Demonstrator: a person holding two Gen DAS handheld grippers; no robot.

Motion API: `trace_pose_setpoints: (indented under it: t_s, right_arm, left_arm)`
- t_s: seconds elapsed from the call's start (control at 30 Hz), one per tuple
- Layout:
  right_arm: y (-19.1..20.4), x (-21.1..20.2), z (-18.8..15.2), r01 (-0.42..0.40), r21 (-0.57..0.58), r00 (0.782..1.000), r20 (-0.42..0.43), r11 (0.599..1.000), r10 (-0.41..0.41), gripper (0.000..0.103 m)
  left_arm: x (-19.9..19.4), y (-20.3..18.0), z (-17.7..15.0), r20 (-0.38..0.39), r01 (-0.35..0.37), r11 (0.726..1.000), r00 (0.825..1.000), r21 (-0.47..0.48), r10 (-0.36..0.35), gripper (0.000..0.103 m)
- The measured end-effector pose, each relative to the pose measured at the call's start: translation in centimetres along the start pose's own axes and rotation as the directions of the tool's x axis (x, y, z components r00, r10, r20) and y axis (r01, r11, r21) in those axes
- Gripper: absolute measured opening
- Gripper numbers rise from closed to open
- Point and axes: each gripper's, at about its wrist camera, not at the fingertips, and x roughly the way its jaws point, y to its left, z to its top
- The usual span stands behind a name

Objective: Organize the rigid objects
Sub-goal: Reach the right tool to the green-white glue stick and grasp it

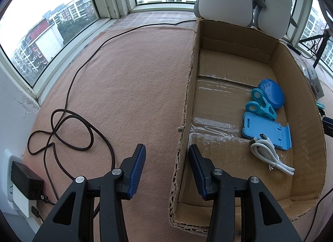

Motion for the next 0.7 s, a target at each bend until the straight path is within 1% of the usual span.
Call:
trace_pose_setpoints:
  t_s: [0.17, 0.5, 0.7]
  right_arm:
    - [0.0, 0.7, 0.6, 0.015, -0.031, 1.000, -0.016, 0.999, -0.015, 0.084]
    - [1.8, 2.5, 1.2, 0.064, -0.132, 0.996, -0.052, 0.989, -0.072, 0.084]
    - [2.1, 2.9, 1.3, 0.093, -0.138, 0.994, -0.045, 0.986, -0.100, 0.084]
  left_arm:
    - [0.0, 0.0, 0.0, 0.000, 0.000, 1.000, 1.000, 0.001, 0.000, 0.047]
    - [0.0, 0.0, 0.0, 0.000, 0.000, 1.000, 1.000, -0.001, 0.000, 0.047]
    - [0.0, 0.0, 0.1, 0.000, 0.000, 1.000, 1.000, 0.000, 0.000, 0.047]
